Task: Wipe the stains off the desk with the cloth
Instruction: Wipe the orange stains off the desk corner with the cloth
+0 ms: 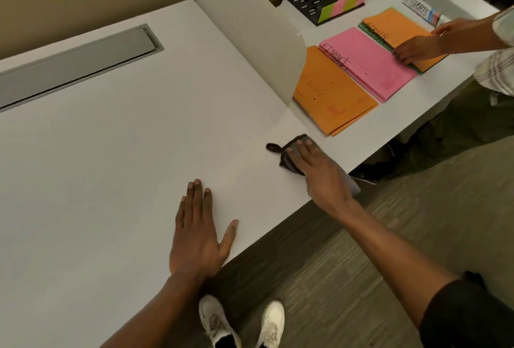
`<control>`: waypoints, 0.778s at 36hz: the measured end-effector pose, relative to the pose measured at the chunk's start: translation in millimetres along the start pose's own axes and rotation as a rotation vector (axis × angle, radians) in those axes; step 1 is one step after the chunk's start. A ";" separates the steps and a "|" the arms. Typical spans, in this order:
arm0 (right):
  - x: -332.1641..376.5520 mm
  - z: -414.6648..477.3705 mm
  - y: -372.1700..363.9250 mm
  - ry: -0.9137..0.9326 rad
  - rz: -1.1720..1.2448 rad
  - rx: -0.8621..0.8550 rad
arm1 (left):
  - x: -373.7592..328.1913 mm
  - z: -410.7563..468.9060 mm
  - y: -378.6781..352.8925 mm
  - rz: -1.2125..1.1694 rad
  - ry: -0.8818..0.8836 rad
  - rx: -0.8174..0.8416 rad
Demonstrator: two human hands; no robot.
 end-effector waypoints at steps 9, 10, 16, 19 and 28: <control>-34.0 -69.7 14.2 0.274 -0.128 0.292 | -1.8 -0.7 4.6 -0.017 0.016 -0.019; -41.6 -71.0 25.0 0.238 -0.114 0.340 | -2.0 -0.9 4.9 -0.020 0.017 -0.022; -87.8 -29.8 97.8 0.065 -0.026 0.148 | -2.5 -1.0 4.2 -0.022 0.022 -0.039; -81.4 17.1 109.1 0.040 0.096 0.015 | -1.8 -1.0 3.0 -0.018 0.024 -0.034; -13.2 108.0 13.3 0.236 0.246 0.167 | -1.5 -1.2 4.4 -0.008 0.029 -0.045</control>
Point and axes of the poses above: each hand's wrist, its own z-axis towards the middle knuckle, its own y-axis out of the back of the hand, x = y × z, the point moved 8 cm from there along z, towards the middle knuckle, and after that the axes turned 14 degrees about -y, right-handed, at the moved point
